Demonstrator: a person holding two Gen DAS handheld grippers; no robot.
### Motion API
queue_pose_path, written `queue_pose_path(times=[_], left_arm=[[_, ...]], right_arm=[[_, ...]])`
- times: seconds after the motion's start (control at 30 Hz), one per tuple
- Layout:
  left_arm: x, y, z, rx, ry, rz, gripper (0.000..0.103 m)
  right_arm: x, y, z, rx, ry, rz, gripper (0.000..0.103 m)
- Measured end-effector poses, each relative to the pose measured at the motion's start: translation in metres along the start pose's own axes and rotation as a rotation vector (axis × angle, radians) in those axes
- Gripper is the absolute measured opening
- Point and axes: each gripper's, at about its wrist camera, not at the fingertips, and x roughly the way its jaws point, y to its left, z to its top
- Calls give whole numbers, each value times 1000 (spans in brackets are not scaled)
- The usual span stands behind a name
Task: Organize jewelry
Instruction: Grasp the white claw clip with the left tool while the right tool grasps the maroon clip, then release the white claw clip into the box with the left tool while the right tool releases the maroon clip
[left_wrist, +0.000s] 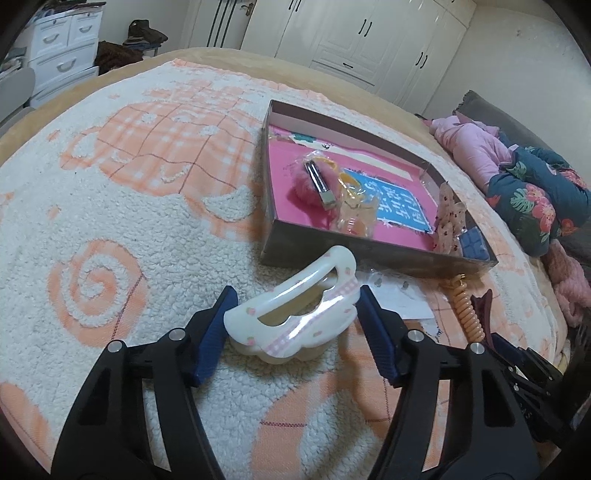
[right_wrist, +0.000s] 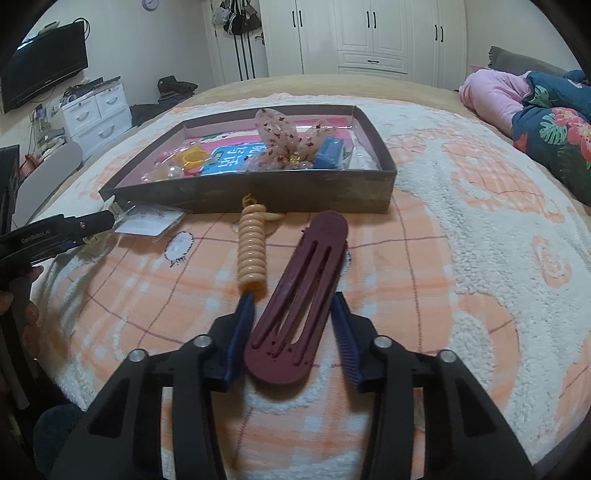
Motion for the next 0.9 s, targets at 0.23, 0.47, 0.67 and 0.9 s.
queue_pose_path(times=[0.23,0.47,0.67,0.9], left_arm=[[-9,-6,-1,23,-23,-12,57],[-25,-18,-3,65,-56,-18,57],[-36,-31,-5,93,-73,-38,57],[-43,-49,-5,128,-86,-61,57]], right_arm=[[-12,-7,-2,0,-31,-14,26],[-21,-18,-4,24,-49,-8,26],[-32,-27,-5,41,-66,-8,26],[-48,-34,-6,48,-89,-4,26]])
